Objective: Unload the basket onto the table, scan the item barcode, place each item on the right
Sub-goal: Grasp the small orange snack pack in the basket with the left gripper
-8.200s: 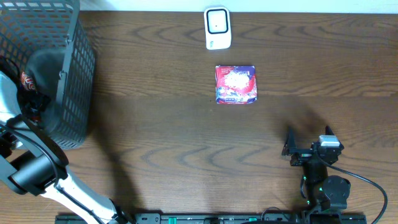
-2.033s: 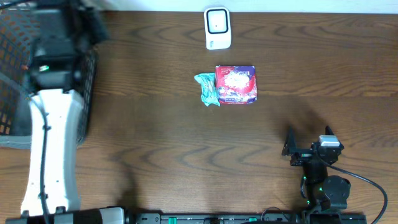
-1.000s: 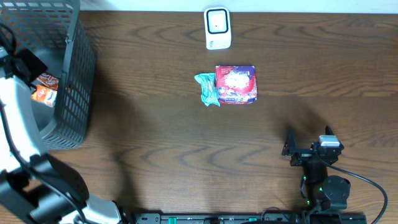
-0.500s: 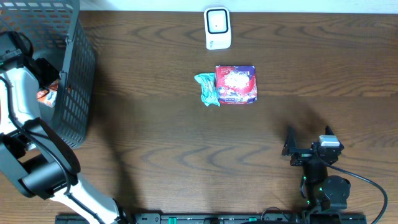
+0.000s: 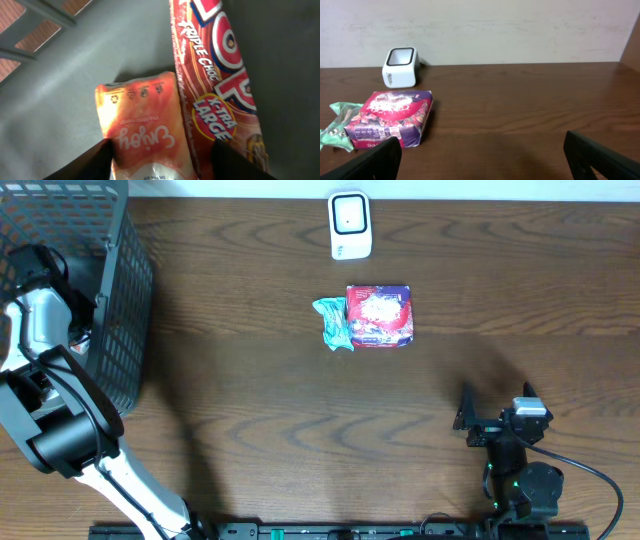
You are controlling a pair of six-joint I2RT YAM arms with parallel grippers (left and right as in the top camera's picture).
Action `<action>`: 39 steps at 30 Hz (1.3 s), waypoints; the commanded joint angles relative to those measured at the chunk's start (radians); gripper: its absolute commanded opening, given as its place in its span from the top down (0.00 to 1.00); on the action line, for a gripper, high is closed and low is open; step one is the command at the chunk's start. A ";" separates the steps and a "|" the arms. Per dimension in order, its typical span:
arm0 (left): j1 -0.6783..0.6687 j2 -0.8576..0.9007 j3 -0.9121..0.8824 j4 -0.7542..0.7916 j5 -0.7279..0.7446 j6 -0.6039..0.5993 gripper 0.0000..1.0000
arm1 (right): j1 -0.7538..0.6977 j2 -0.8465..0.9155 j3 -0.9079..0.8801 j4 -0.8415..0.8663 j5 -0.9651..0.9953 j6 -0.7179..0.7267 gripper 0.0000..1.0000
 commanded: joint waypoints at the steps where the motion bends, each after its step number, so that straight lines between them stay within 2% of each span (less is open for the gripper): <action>1: 0.014 0.019 0.018 0.008 -0.029 -0.003 0.39 | 0.003 -0.002 -0.005 0.000 0.002 0.014 0.01; 9: 0.014 0.019 0.005 0.018 -0.029 -0.002 0.40 | 0.003 -0.001 -0.005 0.000 0.002 0.014 0.01; 14: 0.014 0.019 -0.017 0.011 -0.029 -0.003 0.55 | 0.003 -0.002 -0.005 0.000 0.002 0.014 0.01; 23: 0.014 0.019 -0.019 -0.042 -0.030 -0.010 0.61 | 0.003 -0.001 -0.004 0.000 0.002 0.014 0.01; 35: 0.014 0.023 -0.047 -0.069 -0.030 -0.009 0.61 | 0.003 -0.002 -0.005 0.000 0.002 0.014 0.01; 37: 0.014 0.024 -0.051 -0.069 -0.029 -0.009 0.54 | 0.003 -0.001 -0.005 0.000 0.002 0.014 0.01; 39: 0.014 0.026 -0.058 -0.070 -0.029 -0.009 0.54 | 0.003 -0.002 -0.005 0.000 0.002 0.014 0.01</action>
